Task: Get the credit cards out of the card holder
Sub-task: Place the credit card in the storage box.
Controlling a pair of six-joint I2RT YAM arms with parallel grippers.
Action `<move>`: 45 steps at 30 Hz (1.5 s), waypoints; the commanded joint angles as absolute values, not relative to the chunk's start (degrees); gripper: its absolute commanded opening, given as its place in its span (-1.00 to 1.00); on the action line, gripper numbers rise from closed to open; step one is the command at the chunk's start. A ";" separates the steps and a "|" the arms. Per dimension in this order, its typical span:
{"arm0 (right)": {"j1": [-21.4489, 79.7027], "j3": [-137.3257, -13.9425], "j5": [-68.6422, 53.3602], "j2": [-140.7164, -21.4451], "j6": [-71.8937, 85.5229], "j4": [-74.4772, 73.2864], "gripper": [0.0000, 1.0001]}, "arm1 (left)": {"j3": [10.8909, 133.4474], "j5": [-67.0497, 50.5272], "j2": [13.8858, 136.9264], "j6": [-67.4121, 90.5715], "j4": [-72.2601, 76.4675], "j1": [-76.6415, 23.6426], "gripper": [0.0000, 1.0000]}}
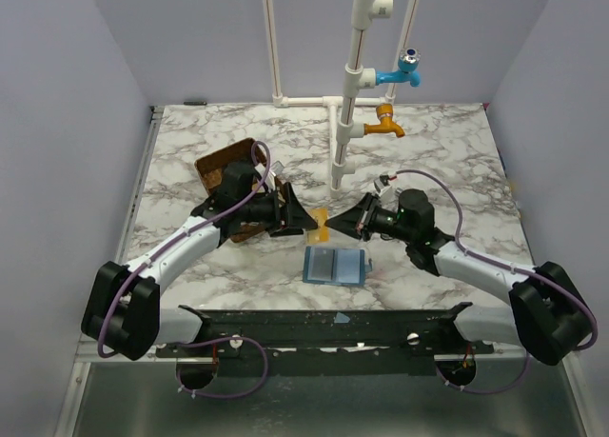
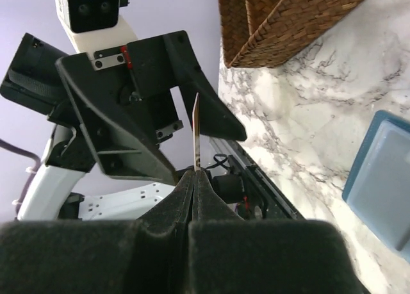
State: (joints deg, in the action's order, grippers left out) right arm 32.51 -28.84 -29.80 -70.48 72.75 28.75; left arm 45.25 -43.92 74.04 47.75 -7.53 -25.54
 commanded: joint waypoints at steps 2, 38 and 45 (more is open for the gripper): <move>32.14 -29.57 -33.81 -72.79 75.67 35.94 -0.99 | 43.13 -50.68 72.77 52.68 1.83 -24.97 0.04; 32.17 -36.91 -14.47 -61.80 55.89 -2.17 0.84 | 57.66 -15.37 73.57 45.86 -22.77 -17.52 -1.00; 32.13 -36.88 -13.16 -59.93 53.31 -4.50 0.84 | 64.30 -10.56 81.73 44.95 -24.66 -14.00 -1.00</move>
